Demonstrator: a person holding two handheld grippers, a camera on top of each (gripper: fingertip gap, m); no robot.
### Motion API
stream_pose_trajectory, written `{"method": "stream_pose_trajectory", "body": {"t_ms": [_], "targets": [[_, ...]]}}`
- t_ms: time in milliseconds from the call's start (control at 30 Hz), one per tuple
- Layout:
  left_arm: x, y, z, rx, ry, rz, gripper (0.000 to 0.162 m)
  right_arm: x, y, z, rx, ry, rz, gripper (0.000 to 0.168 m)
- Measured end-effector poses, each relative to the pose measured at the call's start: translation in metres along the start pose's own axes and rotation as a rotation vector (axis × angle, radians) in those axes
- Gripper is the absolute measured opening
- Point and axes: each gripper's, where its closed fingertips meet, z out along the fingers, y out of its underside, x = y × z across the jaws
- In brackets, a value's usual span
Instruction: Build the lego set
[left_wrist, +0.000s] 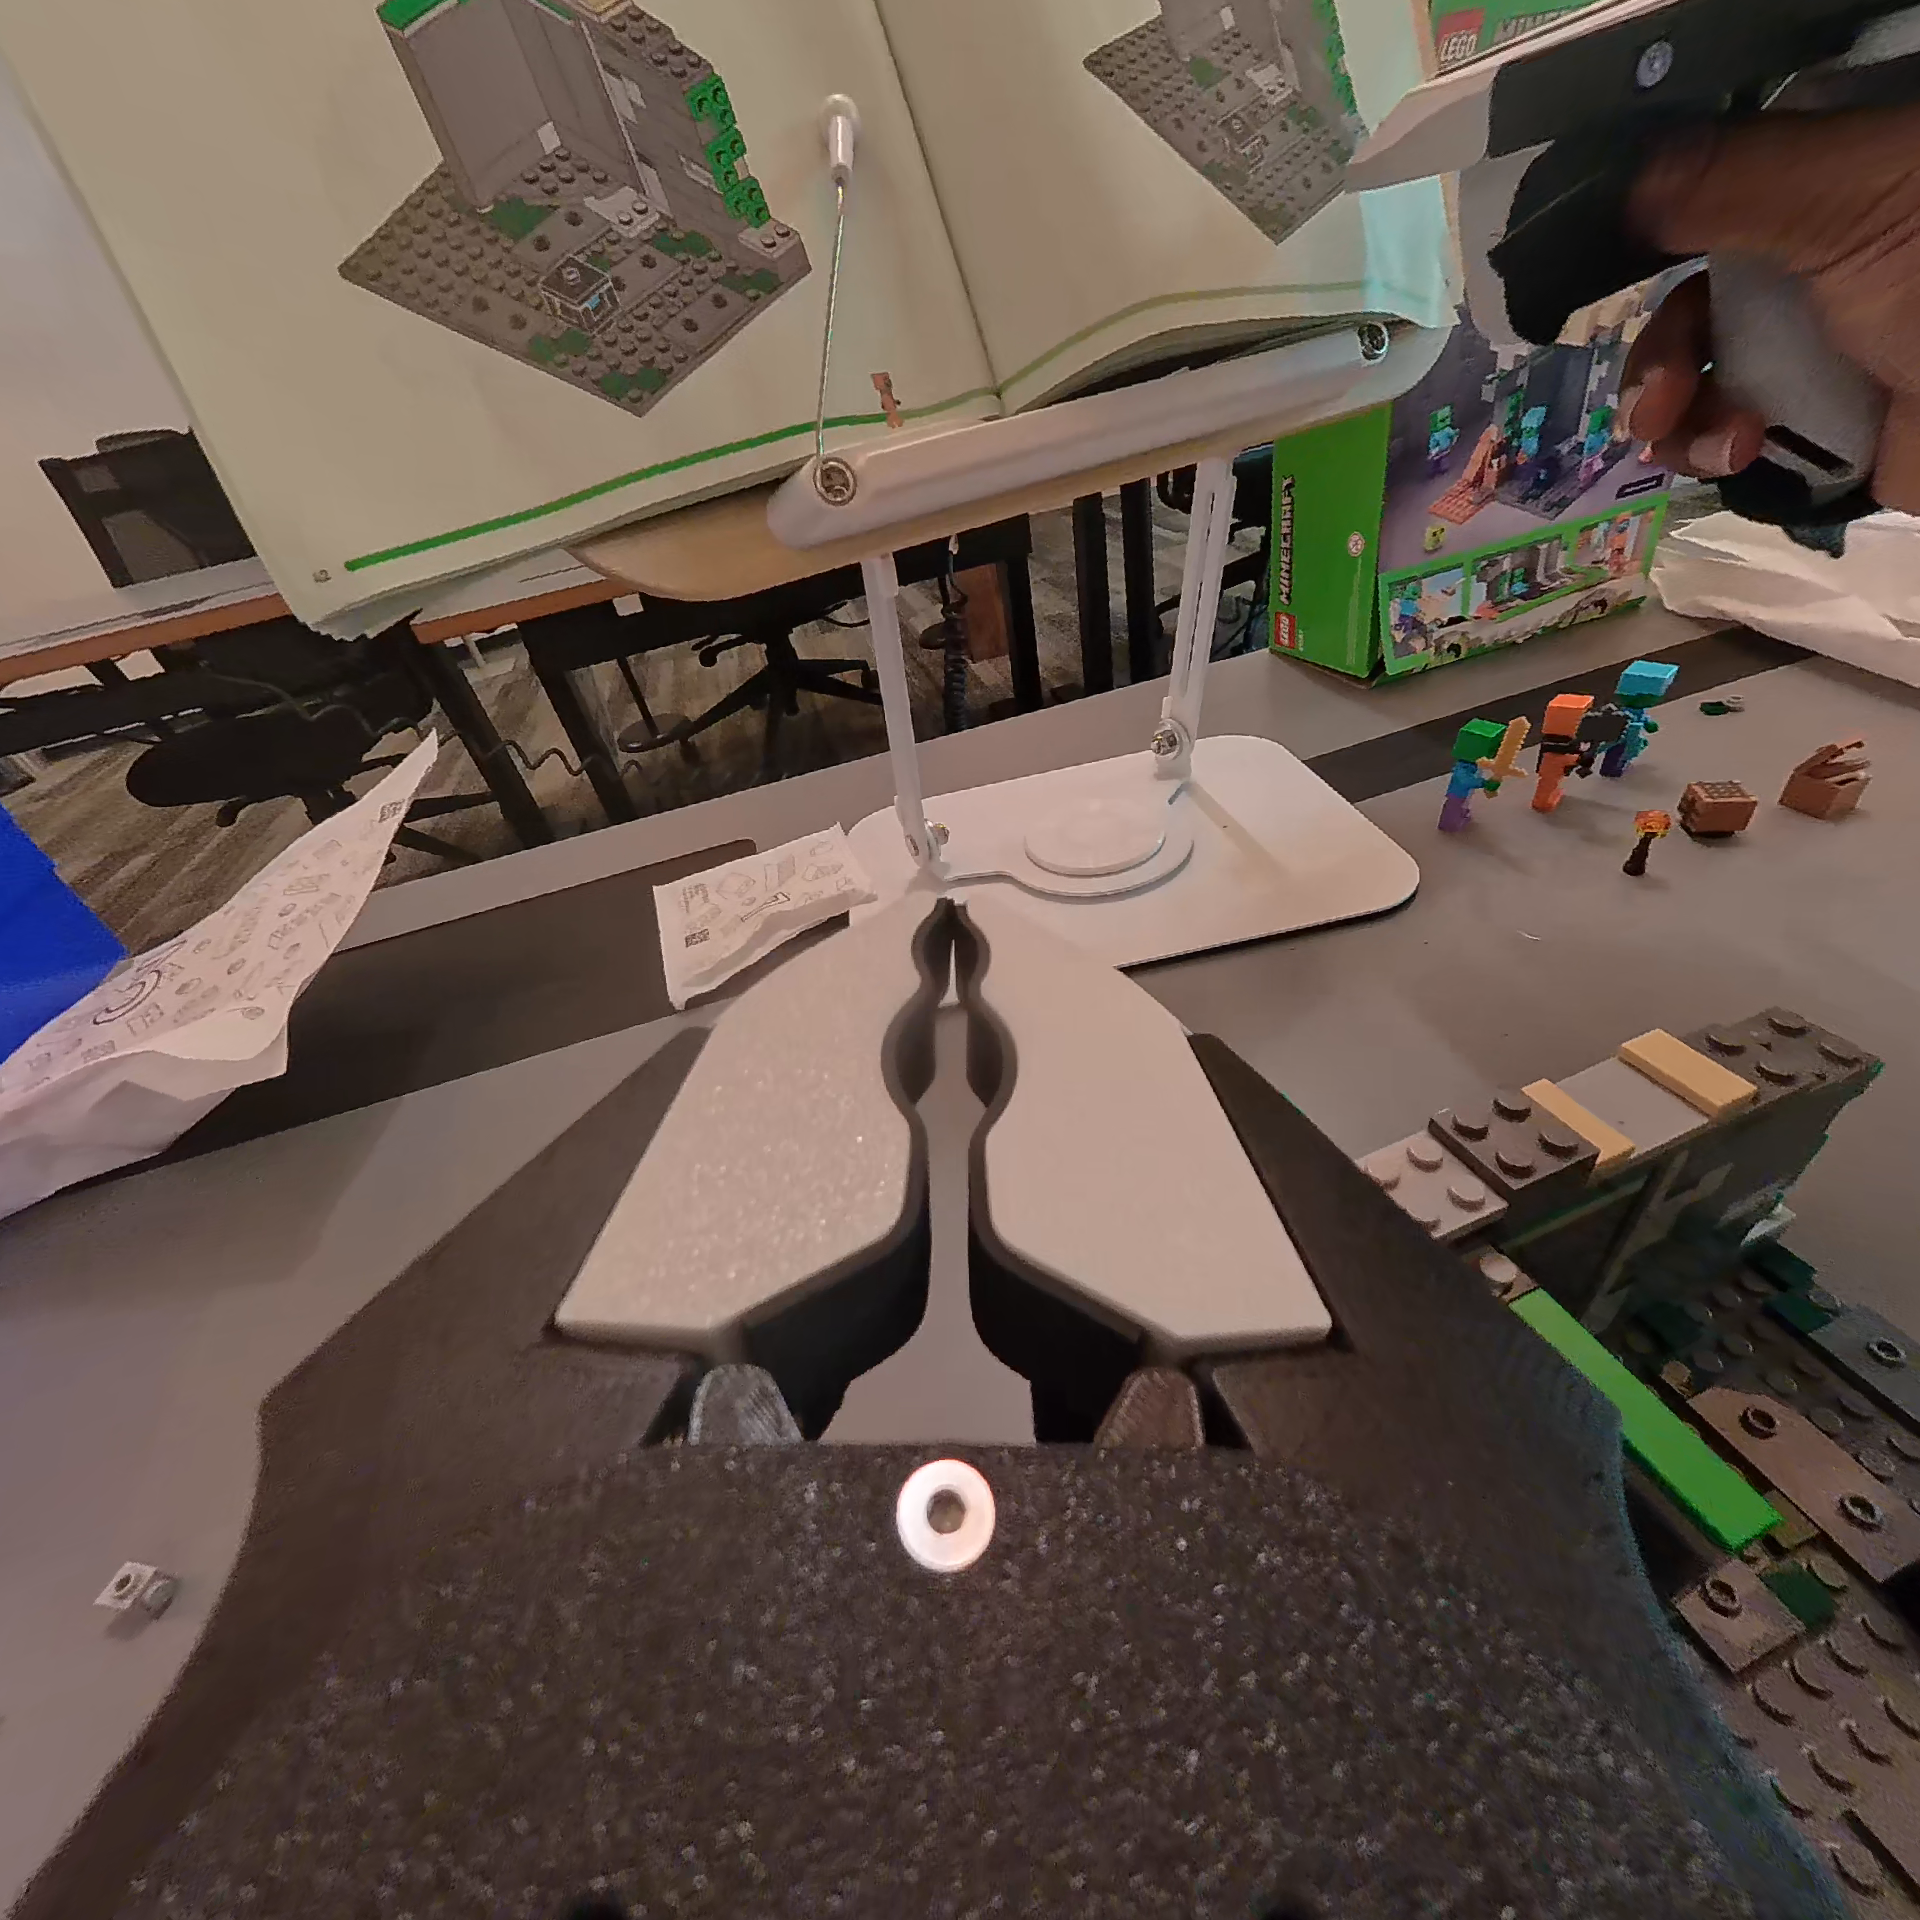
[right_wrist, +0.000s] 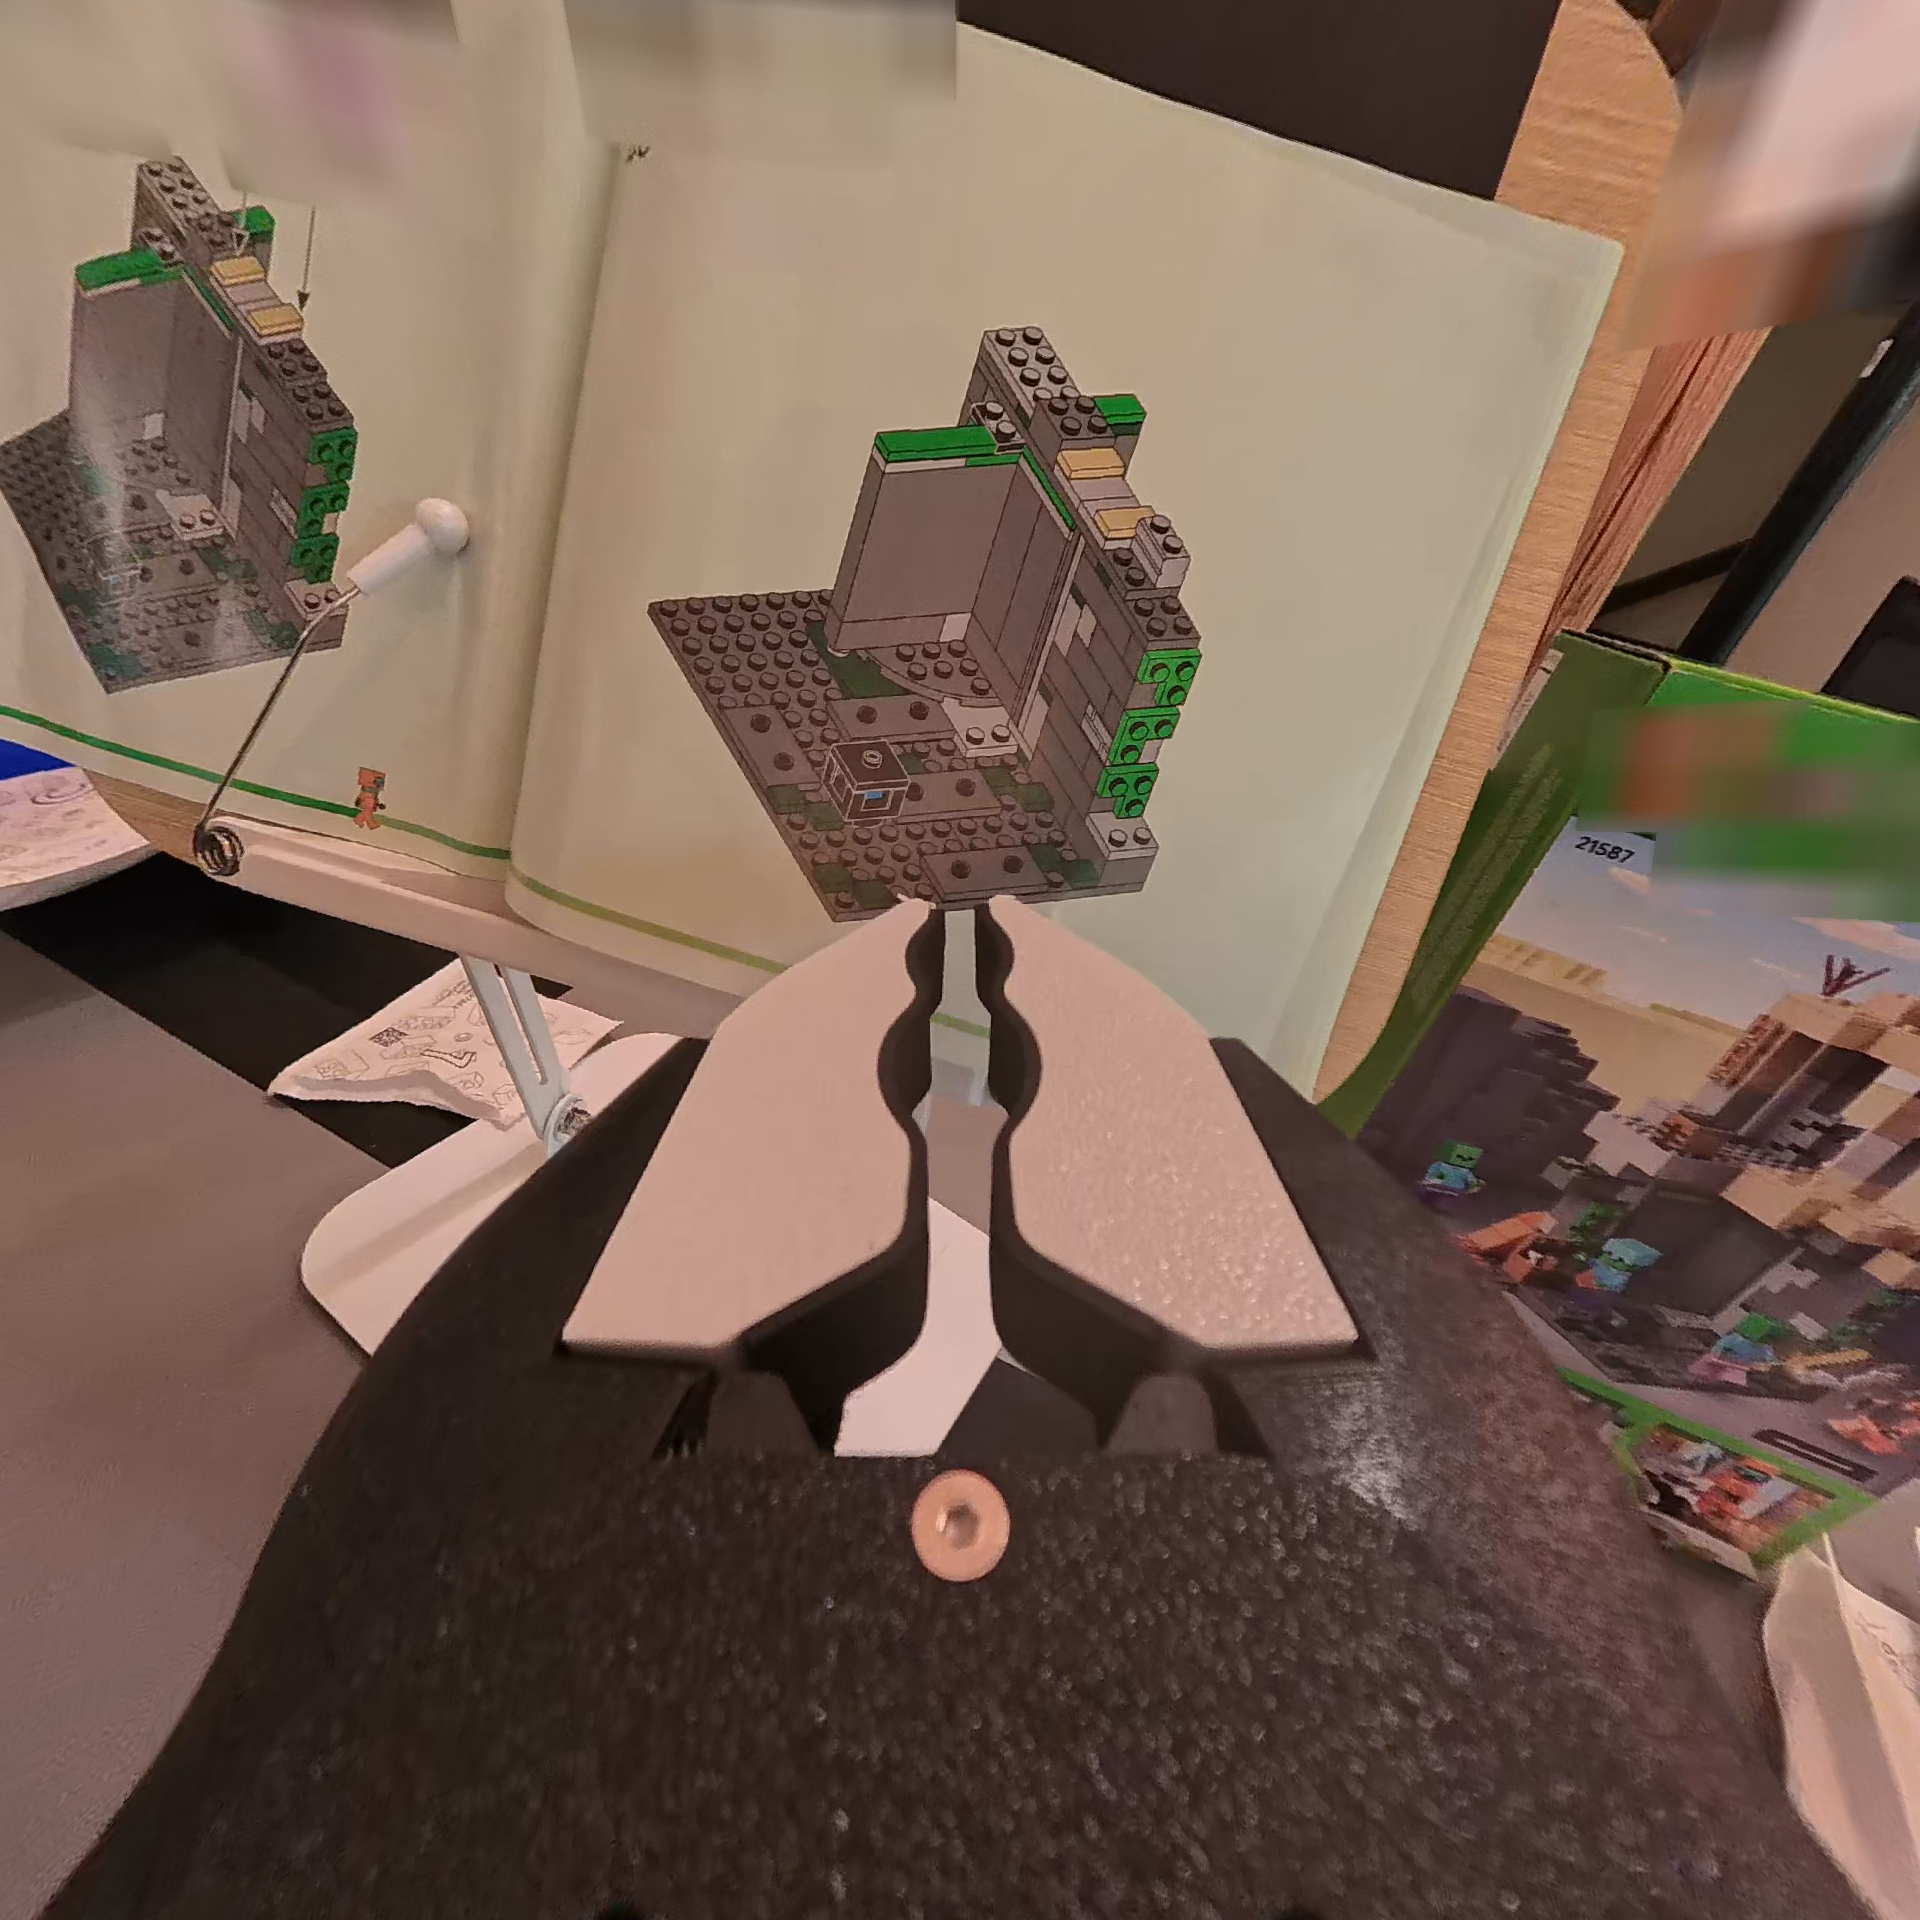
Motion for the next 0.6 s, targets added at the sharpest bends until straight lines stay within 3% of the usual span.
{"method": "stream_pose_trajectory", "body": {"t_ms": [300,600], "targets": [[-0.002,0.004,0.002,-0.009,0.002,-0.006,0.0,0.004,-0.009,-0.002,0.044,0.016,0.0,0.007],[-0.003,0.009,0.004,-0.023,0.007,-0.005,0.0,0.028,-0.045,0.021,0.076,0.043,-0.02,0.005]]}}
